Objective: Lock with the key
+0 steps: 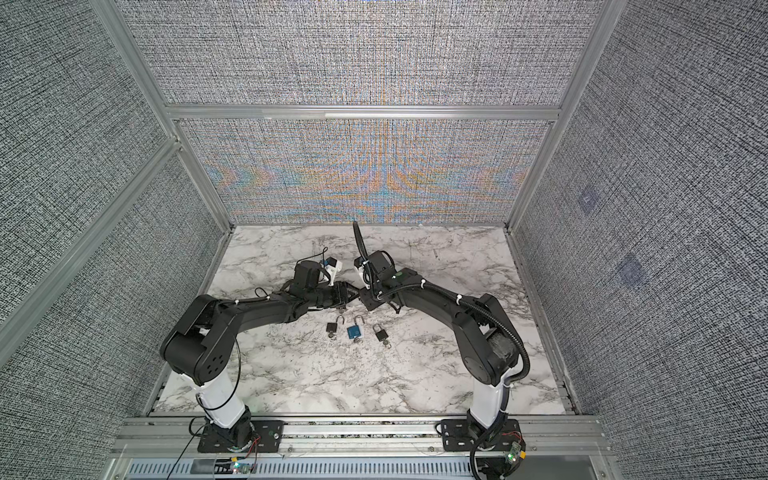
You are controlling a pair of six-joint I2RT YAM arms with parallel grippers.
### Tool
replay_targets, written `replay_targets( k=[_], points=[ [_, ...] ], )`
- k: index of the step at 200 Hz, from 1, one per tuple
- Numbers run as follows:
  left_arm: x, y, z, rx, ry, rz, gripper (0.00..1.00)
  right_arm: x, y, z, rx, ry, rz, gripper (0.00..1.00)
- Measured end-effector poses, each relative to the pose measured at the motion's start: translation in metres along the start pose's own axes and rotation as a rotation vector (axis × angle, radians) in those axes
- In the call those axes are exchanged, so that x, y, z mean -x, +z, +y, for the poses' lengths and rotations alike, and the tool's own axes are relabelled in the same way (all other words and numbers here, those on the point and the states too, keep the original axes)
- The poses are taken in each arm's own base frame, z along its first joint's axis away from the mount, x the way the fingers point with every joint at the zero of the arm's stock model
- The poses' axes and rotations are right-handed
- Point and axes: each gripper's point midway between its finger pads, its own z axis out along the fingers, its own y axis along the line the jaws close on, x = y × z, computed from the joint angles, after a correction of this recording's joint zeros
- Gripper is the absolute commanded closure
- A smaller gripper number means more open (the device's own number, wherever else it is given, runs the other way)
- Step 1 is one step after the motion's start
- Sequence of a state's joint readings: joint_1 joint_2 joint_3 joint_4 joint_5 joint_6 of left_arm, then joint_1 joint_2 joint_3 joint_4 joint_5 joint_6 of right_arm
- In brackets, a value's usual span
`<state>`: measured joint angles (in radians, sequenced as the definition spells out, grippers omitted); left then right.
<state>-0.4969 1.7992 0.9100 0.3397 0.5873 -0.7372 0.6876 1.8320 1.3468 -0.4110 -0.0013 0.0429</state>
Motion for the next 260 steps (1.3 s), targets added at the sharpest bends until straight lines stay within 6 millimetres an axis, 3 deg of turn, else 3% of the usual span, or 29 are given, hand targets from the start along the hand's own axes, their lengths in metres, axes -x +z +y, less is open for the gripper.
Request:
replay_targets(
  k=[75,124,170,192,222,237,260],
  points=[
    [0.005,0.006,-0.005,-0.034,-0.013,-0.004,0.58,0.001,-0.001,0.004,0.001,-0.008,-0.001,0.62],
    [0.006,0.009,-0.004,-0.041,-0.024,-0.007,0.64,0.005,-0.002,0.006,0.001,-0.013,-0.01,0.63],
    [0.008,0.01,-0.005,-0.049,-0.025,-0.013,0.8,0.006,-0.003,0.01,0.004,-0.021,-0.013,0.63],
    [0.009,0.009,-0.013,-0.088,-0.021,-0.009,1.0,0.004,-0.003,0.01,-0.007,-0.017,-0.007,0.64],
    [0.007,0.009,-0.015,-0.111,-0.02,-0.016,1.0,0.002,-0.004,0.01,-0.013,-0.012,-0.006,0.63],
    [0.004,0.009,-0.014,-0.114,-0.031,-0.014,1.0,-0.002,-0.003,0.012,-0.003,-0.007,-0.002,0.42],
    [0.001,0.008,-0.009,-0.098,-0.045,-0.017,1.0,-0.002,-0.009,0.014,0.027,0.017,-0.029,0.26]
  ],
)
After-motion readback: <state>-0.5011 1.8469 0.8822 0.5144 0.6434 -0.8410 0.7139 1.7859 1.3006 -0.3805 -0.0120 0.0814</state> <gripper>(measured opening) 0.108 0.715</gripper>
